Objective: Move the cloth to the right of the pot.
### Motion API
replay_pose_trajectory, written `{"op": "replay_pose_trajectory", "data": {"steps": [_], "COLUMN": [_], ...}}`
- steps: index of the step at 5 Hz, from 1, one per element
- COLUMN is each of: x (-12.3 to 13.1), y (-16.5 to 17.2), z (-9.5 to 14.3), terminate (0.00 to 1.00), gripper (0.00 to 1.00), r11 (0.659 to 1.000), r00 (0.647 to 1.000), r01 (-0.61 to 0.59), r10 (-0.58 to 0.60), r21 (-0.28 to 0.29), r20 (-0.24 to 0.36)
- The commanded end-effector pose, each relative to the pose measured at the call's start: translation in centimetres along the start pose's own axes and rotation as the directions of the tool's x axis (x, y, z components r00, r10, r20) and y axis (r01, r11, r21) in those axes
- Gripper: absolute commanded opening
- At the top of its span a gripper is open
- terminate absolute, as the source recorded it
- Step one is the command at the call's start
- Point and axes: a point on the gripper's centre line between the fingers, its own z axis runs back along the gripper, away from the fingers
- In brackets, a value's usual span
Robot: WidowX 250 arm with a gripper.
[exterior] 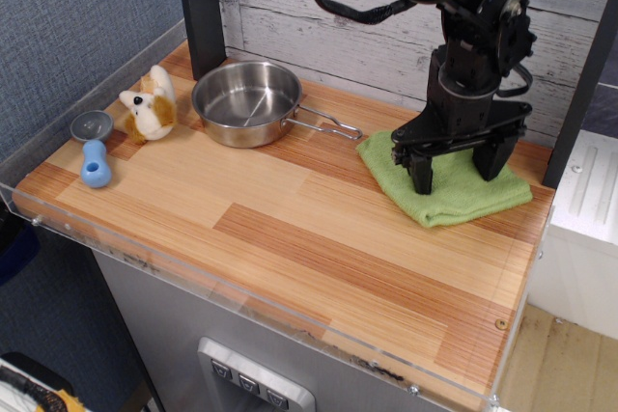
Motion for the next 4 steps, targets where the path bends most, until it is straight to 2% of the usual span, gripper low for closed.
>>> {"op": "replay_pose_trajectory", "data": {"steps": [1,2,4], "x": [0.5,0.8,2.3], "y": [0.0,-0.2,-1.1], "z": [2.5,3.7,6.1], "terminate": [0.0,0.0,0.0], "gripper": [1.0,1.0,1.0], "r11": [1.0,0.998,0.996], "r00": [1.0,0.999,0.997], "r01": [-0.023,-0.04,-0.06], "r10": [0.024,0.041,0.063], "r21": [-0.018,-0.048,-0.072], "r20": [0.014,0.007,0.041]}}
